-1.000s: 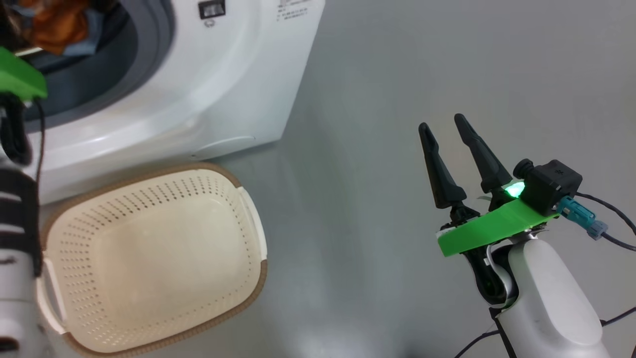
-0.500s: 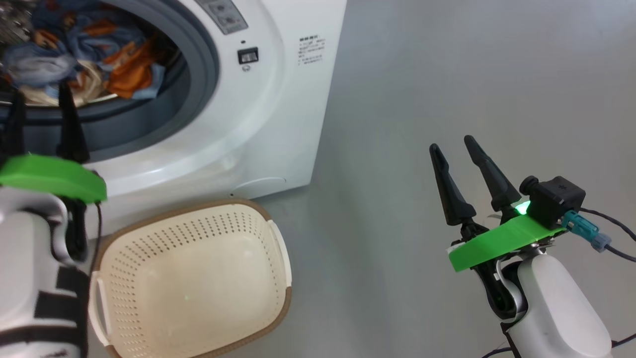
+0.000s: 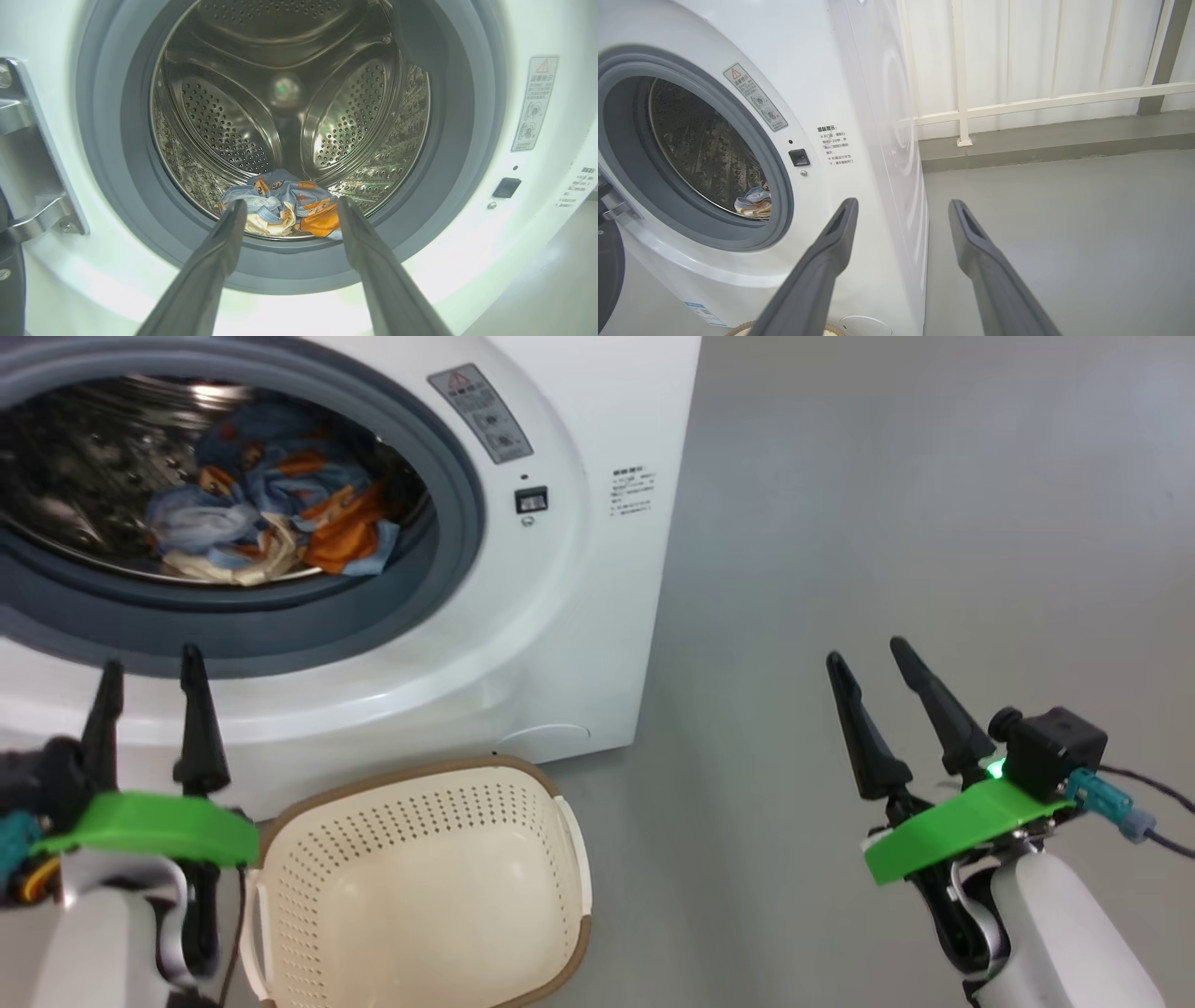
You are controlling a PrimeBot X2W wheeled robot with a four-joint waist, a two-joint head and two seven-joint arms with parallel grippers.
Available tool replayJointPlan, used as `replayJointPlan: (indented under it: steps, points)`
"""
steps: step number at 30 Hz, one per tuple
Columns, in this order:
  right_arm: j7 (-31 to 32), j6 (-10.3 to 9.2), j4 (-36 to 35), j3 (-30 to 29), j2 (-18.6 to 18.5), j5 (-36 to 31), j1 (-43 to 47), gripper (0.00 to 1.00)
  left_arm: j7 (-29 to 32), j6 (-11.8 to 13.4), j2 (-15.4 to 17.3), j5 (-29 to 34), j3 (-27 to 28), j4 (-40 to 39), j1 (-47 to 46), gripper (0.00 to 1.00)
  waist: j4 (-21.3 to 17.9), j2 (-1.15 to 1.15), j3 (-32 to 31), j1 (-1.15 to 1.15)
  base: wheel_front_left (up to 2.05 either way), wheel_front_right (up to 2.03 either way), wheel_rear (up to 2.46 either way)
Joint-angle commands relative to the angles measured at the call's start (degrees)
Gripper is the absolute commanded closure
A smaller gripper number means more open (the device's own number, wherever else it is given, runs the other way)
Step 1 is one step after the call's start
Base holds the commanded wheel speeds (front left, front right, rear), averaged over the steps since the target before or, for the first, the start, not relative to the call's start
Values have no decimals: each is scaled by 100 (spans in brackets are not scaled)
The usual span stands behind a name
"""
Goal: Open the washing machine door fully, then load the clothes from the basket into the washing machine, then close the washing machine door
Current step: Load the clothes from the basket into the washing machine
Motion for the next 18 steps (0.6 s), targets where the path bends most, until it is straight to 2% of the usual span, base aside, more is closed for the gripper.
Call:
replayJointPlan:
  steps: [1, 8, 18]
  points:
    - [-27, 12, -104, 72, -39, 49, 161, 0, -13, -15, 79, 114, 206, -338, 204, 0, 169, 0, -220, 0, 0, 0, 0]
    - [-27, 12, -94, 74, -83, 65, 327, 0, -13, -10, -115, 251, 277, -963, 952, 0, 267, 0, -415, 0, 0, 0, 0]
    - [-27, 12, -145, 14, -132, 84, 470, 0, -13, 16, -294, 343, 302, -1553, 1529, 0, 364, 0, -490, 0, 0, 0, 0]
